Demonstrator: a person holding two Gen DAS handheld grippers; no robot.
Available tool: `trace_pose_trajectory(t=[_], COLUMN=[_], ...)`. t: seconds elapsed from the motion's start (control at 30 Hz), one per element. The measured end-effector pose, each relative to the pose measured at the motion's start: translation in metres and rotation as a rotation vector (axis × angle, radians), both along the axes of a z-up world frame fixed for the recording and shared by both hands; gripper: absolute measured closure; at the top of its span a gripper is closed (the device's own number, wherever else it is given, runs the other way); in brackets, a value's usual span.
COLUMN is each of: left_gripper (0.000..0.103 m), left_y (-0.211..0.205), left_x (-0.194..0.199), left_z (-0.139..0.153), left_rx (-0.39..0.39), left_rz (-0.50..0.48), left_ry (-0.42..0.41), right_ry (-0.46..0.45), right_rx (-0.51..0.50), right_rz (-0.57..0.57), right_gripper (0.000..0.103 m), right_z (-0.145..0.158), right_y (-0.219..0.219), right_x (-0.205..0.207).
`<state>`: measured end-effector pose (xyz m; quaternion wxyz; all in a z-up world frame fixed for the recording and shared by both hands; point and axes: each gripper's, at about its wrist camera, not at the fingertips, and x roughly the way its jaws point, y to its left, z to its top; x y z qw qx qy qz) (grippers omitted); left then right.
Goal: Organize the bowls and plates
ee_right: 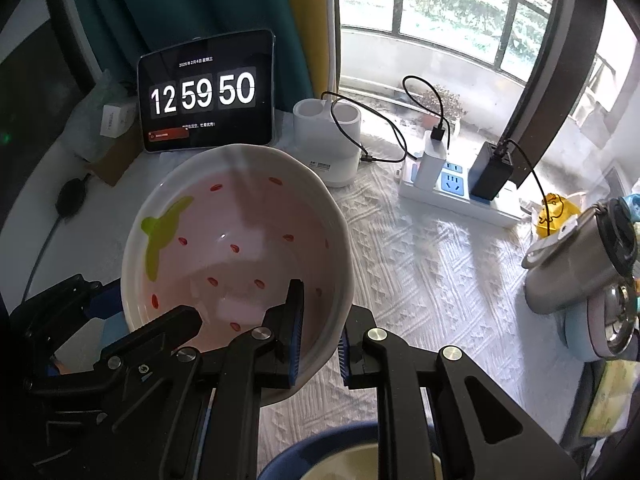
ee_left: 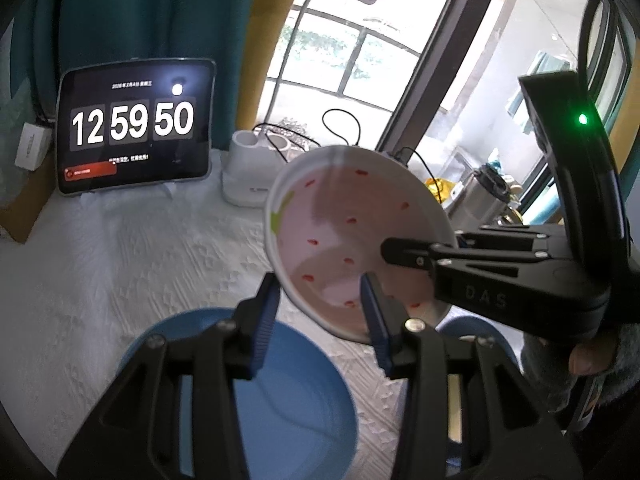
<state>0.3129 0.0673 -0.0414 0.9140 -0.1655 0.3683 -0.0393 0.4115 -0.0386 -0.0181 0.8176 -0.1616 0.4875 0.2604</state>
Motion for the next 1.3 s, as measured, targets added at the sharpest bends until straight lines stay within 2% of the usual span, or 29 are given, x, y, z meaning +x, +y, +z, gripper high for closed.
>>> trace_pose_trajectory(t=[0.57,1.3], left_gripper=[0.06,0.06], left_y=[-0.038,-0.09], left_x=[-0.03,-0.044], left_z=[0.014,0.017], left_rx=[0.019,0.053], left_rz=[-0.041,-0.139], left_ry=[-0.018,-0.006], right_ry=[-0.032,-0.029], right_rx=[0.014,0.027], right_rz=[-0.024,-0.098], right_gripper=[0.087,0.087], right_z=[0.019,0.019], right_y=[-0.036,-0.093], right_x=[-0.035,-0.062])
